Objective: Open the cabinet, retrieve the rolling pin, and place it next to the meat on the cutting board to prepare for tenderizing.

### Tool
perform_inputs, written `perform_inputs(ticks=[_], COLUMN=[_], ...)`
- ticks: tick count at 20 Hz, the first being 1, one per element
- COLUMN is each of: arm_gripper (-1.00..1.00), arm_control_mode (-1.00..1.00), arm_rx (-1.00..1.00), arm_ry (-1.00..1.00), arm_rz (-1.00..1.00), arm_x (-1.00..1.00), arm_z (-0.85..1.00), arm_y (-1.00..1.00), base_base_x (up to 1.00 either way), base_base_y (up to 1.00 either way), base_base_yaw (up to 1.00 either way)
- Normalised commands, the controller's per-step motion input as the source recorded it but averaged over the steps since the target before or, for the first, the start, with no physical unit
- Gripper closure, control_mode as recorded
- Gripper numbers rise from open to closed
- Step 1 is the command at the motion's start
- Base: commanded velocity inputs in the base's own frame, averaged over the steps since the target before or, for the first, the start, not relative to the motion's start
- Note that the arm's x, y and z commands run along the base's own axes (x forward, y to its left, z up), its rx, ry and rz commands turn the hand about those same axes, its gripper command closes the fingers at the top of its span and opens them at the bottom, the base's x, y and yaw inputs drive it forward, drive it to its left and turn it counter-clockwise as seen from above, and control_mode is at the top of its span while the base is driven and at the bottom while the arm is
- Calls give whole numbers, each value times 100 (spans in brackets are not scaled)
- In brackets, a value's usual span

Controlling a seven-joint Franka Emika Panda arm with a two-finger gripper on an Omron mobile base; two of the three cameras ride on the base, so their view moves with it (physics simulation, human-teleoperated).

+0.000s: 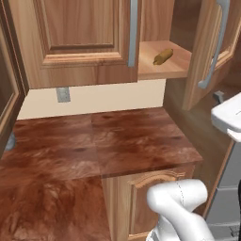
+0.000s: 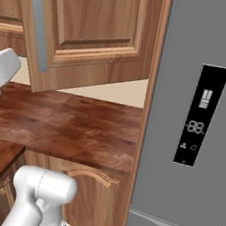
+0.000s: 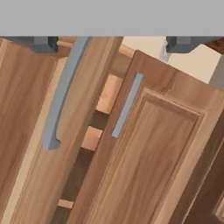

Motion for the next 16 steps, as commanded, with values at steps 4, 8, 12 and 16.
perform_inputs(ticks=[4,8,12,16], arm_gripper=[-100,-100,-100,-100], arm_control_mode=[-100,-100,-100,-100], arm_rx=[-21,-19,-22,-18], arm_ry=[0,1,9,15], arm_rz=[-8,-9,-15,-17], arm_x=[17,23,54,63], arm_z=[0,0,-8,-21], arm_y=[84,57,34,5], base_base_x=[0,0,0,0], base_base_y=[0,0,0,0], base_base_yaw=[0,0,0,0])
